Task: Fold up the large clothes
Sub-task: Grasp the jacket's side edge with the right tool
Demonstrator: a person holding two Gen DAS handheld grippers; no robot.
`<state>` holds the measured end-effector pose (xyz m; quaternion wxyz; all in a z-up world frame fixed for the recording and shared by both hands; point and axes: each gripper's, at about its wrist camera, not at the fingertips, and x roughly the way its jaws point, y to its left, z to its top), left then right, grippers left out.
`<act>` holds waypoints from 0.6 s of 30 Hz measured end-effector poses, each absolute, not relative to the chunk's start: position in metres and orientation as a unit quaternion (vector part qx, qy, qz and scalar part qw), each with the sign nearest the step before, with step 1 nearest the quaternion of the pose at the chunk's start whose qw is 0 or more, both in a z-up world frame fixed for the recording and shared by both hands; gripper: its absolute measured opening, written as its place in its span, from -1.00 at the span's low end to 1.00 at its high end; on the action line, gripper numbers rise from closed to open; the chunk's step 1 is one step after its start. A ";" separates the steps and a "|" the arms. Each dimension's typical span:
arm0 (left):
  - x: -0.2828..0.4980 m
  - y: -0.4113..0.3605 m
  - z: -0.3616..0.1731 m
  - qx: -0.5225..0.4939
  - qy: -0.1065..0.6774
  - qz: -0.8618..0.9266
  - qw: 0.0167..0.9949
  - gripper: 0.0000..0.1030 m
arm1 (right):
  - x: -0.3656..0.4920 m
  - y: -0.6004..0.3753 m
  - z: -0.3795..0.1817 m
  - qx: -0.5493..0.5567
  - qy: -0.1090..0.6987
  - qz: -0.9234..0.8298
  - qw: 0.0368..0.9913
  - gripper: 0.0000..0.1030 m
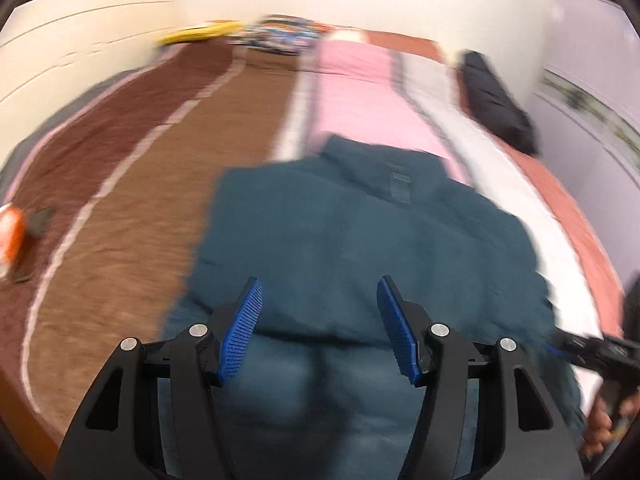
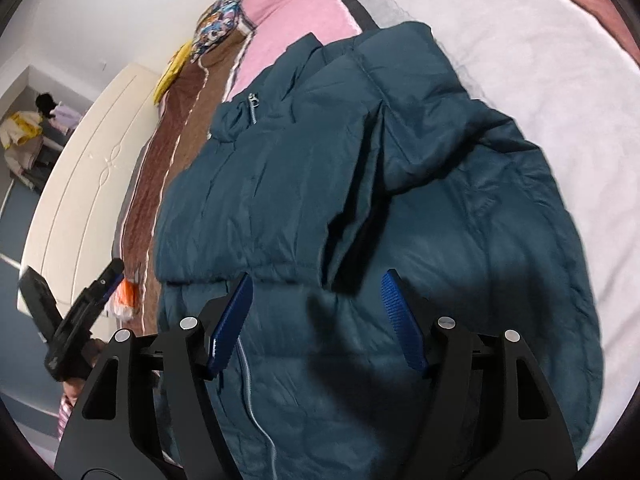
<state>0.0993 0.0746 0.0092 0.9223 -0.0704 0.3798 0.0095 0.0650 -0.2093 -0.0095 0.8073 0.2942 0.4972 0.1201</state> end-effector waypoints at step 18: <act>0.148 0.102 -0.055 -0.079 0.460 0.085 0.880 0.11 | 0.079 -0.222 -0.031 0.252 0.543 0.075 0.798 -0.85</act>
